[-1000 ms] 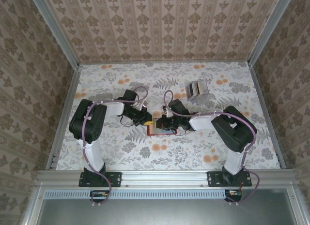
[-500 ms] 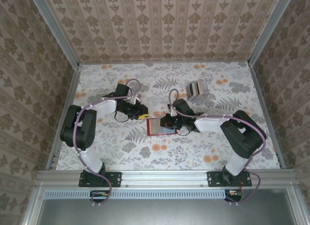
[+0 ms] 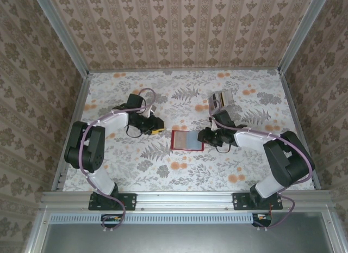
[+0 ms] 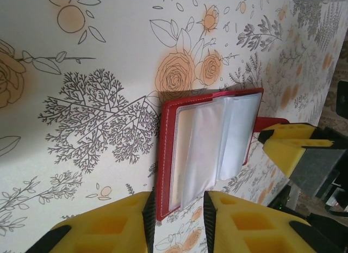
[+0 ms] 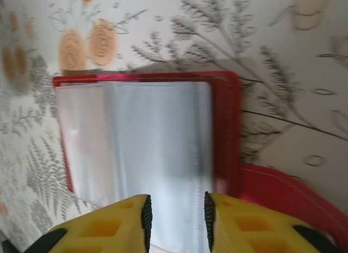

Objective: Put the credit cards into the card holder

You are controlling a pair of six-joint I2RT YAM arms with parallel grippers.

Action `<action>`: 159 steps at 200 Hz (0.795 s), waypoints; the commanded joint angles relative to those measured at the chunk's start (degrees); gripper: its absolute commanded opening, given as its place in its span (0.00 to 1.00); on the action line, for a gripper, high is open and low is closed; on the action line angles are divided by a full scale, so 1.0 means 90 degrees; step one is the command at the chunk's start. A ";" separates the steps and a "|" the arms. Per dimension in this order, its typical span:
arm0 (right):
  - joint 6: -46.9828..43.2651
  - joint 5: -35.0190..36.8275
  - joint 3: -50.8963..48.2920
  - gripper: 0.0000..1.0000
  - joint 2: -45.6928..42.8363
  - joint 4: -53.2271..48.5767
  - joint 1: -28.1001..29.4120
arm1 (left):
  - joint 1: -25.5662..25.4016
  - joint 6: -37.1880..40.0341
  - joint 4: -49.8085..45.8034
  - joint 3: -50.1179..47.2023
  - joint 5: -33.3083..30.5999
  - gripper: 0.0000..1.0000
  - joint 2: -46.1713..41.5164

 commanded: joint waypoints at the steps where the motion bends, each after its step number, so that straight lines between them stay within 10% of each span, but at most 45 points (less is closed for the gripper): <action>1: -0.0737 0.0094 0.0793 0.37 -0.0389 -0.1275 -0.0145 | -0.0097 0.0152 0.0029 -0.0050 -0.0351 0.32 0.0025; 86: -0.1477 0.0608 0.2618 0.47 0.0306 -0.1865 -0.2231 | -0.0089 0.0207 -0.0202 0.0450 -0.1542 0.45 -0.0183; 159: -0.2776 0.0500 0.5051 0.50 0.2290 -0.3109 -0.2568 | 0.0471 0.0266 -0.0292 0.0387 -0.2000 0.50 -0.0657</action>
